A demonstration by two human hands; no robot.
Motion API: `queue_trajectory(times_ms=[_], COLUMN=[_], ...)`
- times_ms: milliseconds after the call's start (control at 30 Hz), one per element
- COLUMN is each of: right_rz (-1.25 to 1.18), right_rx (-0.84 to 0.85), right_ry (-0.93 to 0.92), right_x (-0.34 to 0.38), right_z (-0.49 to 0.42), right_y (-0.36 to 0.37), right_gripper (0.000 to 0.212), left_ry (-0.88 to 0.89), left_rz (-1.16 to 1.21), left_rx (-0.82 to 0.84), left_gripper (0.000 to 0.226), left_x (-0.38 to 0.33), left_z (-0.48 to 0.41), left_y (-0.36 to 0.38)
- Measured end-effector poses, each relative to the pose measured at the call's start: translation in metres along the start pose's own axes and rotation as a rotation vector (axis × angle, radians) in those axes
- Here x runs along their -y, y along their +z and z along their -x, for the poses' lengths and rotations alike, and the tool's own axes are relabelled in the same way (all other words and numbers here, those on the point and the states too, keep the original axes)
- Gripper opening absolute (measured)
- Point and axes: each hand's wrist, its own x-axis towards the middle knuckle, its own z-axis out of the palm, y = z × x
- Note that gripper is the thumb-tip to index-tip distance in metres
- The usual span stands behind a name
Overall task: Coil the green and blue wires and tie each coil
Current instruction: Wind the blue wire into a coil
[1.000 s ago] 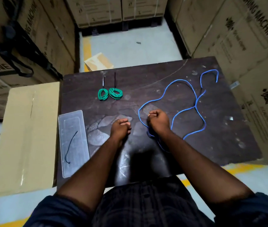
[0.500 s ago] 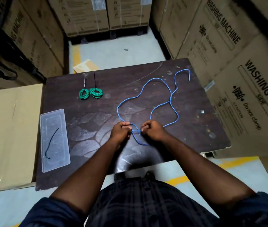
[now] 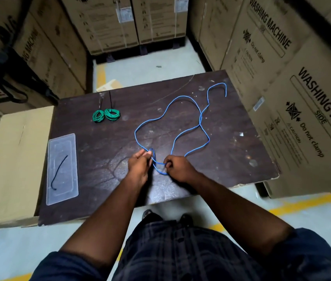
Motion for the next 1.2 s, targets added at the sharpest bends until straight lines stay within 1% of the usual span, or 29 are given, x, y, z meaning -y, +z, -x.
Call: queue_trajectory(times_ms=[67,133,200,267,300,367,400,433,467,500,600,700,767,833,900,1000,1067,1133,1200], right_rz=[0.003,-0.011,-0.043,-0.124,-0.173,-0.263,-0.303,-0.352,-0.423,-0.511,-0.710,-0.779,-0.870,-1.020,-1.098,-1.034,-0.990,-1.021,-1.097], right_rx=[-0.019,-0.029,-0.050,-0.117,-0.174,-0.278,-0.297,-0.275,-0.222,-0.154,0.027,0.184,0.298,0.414,0.508,0.631,0.720,0.806,0.856], right_ry=[-0.034,-0.059,-0.073,-0.069,-0.059,-0.066,-0.085,-0.104,-0.117,-0.118,-0.157,-0.203,-0.192,-0.133,-0.108,-0.123,-0.130,-0.131,-0.144], right_x=[-0.001,-0.004,-0.006,-0.004,-0.001,0.005,0.008,0.012,0.016,0.023,0.036,0.045,0.050,0.055,0.055,0.051,0.049,0.050,0.051], right_z=[0.002,0.002,0.000,-0.001,-0.001,-0.004,-0.007,-0.010,-0.014,-0.015,-0.014,-0.008,-0.002,0.006,0.012,0.015,0.019,0.023,0.027], right_y=[0.000,0.001,0.000,-0.005,-0.010,-0.021,-0.027,-0.032,-0.037,-0.043,-0.068,-0.089,-0.098,-0.107,-0.115,-0.121,-0.122,-0.121,-0.122], right_gripper=[0.020,0.020,0.020,0.017,0.016,0.023,0.030,0.035,0.037,0.033,0.005,0.010,0.011,0.012,0.013,0.020,0.021,0.022,0.023], left_ry=[-0.029,-0.043,-0.016,0.032,0.066,0.180,0.254,0.321,0.376,0.425,0.546,0.630,0.693,0.783,0.877,0.942,0.978,1.003,1.023], left_rz=[0.023,-0.009,-0.052,-0.092,-0.126,-0.199,-0.238,-0.284,-0.319,-0.341,-0.363,-0.402,-0.460,-0.567,-0.711,-0.860,-0.887,-0.872,-0.880], left_rx=[0.033,0.063,0.076,0.085,0.093,0.115,0.123,0.130,0.139,0.151,0.165,0.179,0.196,0.215,0.231,0.225,0.210,0.203,0.214], left_gripper=[0.039,0.038,0.037,0.036,0.034,0.028,0.027,0.027,0.028,0.029,0.027,0.023,0.023,0.023,0.021,0.016,0.012,0.007,0.005], left_x=[-0.002,-0.006,-0.010,-0.014,-0.016,-0.021,-0.024,-0.027,-0.031,-0.033,-0.045,-0.056,-0.065,-0.076,-0.086,-0.093,-0.095,-0.098,-0.101], left_z=[0.004,0.010,0.015,0.022,0.025,0.032,0.036,0.038,0.042,0.046,0.057,0.060,0.060,0.061,0.063,0.066,0.068,0.069,0.069], left_y=[0.003,0.004,0.003,0.002,0.001,0.002,0.002,0.003,0.004,0.006,0.011,0.010,0.010,0.011,0.011,0.012,0.013,0.016,0.018])
